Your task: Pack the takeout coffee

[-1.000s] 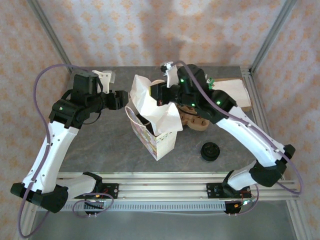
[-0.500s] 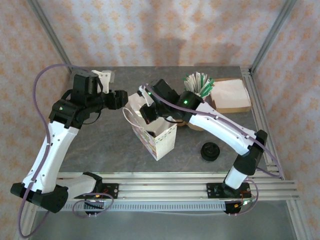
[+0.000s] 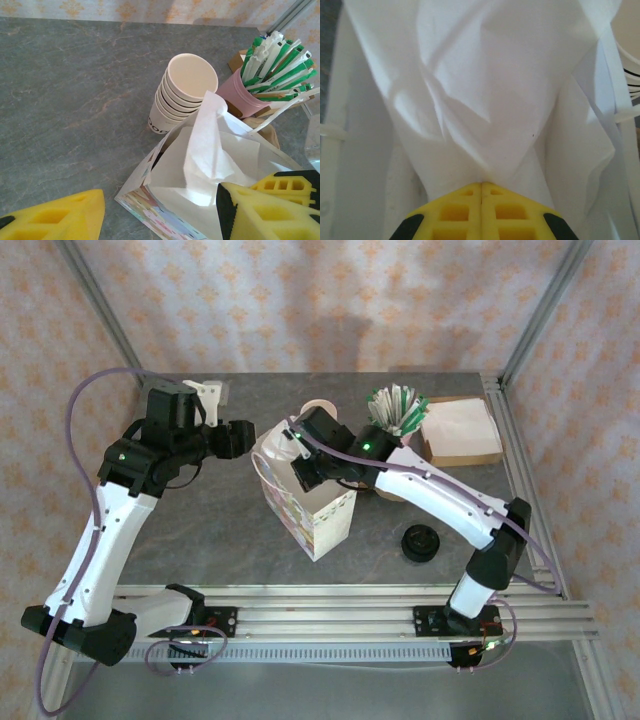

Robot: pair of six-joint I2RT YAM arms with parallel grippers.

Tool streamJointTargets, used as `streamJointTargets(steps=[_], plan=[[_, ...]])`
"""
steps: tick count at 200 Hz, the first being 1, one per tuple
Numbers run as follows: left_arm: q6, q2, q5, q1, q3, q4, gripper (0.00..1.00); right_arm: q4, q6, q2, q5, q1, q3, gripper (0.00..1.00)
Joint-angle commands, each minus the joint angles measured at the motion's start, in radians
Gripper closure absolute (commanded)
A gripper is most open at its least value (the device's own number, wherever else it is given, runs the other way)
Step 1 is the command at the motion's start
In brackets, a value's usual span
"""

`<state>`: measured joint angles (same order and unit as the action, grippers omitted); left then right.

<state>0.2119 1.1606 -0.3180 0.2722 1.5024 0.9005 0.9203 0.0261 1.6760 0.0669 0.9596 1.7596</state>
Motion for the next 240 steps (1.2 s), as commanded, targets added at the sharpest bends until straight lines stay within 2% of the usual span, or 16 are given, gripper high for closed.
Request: streamJointTargets(steps=[1,128,169,182,204,229,240], plan=[[-0.007,-0.016,0.038,-0.011,0.009,-0.002,0.38,0.077,-0.026,0.035,-0.07,0.009,0.013,1.0],[-0.012,-0.031,0.026,-0.011,0.009,0.005,0.38,0.175,-0.051,0.136,-0.121,0.019,0.031,1.0],[-0.016,-0.03,0.02,-0.011,0.005,0.005,0.38,0.176,-0.048,0.145,-0.061,0.019,0.079,0.99],[-0.016,-0.029,0.018,-0.011,0.005,0.008,0.38,0.17,-0.04,0.139,-0.04,0.019,0.103,0.92],[-0.017,-0.03,0.019,-0.011,0.005,0.006,0.38,0.154,-0.025,0.114,-0.024,0.019,0.14,0.7],[-0.021,-0.032,0.021,-0.011,0.007,0.007,0.37,0.122,0.004,0.07,-0.014,0.018,0.163,0.61],[-0.023,-0.033,0.023,-0.011,0.007,0.007,0.37,0.11,0.019,0.046,-0.013,0.018,0.175,0.6]])
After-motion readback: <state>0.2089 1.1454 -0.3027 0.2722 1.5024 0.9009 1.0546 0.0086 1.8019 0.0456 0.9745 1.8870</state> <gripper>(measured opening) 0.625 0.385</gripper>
